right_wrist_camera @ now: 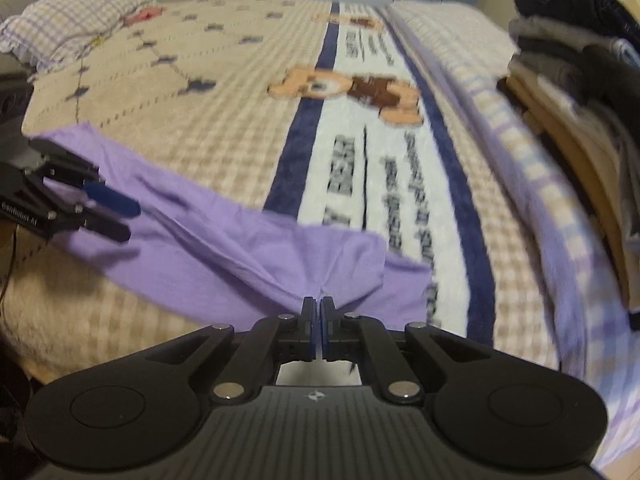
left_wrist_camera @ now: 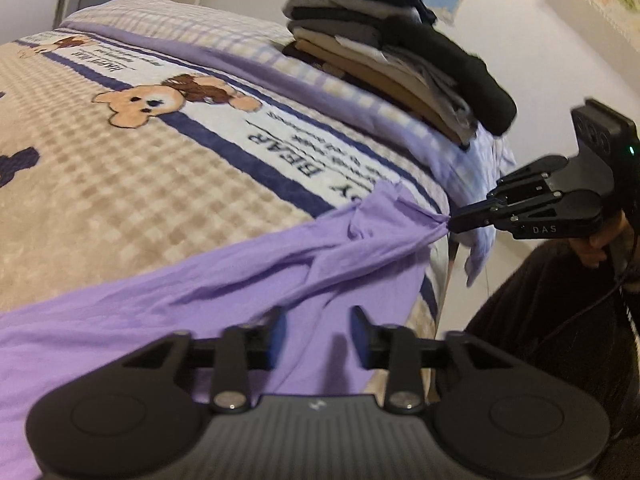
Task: Fold clothes
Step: 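Lift and fold the shirt sleeve with the right gripper while the left gripper holds the edge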
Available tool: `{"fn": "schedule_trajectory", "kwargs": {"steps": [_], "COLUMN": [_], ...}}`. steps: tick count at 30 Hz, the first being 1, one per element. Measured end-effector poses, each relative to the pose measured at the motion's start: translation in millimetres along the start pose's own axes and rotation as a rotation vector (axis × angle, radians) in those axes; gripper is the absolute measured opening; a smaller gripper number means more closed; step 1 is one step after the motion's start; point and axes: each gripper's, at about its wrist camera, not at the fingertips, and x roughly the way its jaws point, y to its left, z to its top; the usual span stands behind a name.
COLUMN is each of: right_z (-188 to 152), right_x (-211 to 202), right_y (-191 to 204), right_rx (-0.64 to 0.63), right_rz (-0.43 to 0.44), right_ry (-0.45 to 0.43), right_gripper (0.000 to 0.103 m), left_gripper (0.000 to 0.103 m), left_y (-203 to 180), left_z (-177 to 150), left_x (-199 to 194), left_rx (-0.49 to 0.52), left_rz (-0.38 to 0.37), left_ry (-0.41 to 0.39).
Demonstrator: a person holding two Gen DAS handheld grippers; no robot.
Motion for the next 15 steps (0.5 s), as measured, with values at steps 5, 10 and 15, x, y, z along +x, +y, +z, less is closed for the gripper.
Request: {"fn": "schedule_trajectory", "kwargs": {"steps": [5, 10, 15], "right_z": [0.3, 11.2, 22.0], "right_x": [0.7, 0.5, 22.4], "right_y": [-8.9, -38.0, -59.5], "right_rx": [0.056, 0.176, 0.169], "right_rz": [0.015, 0.007, -0.064], "right_ry": [0.005, -0.048, -0.014], "right_gripper": [0.005, 0.009, 0.01], "left_gripper": [0.0, 0.002, 0.004], "left_y": [-9.9, -9.7, -2.5], "left_z": [-4.5, -4.8, -3.0], "left_x": [3.3, -1.4, -3.1], "left_rx": [0.061, 0.045, 0.001], "left_rz": [-0.039, -0.068, -0.06], "left_ry": [0.075, 0.084, 0.055]}}
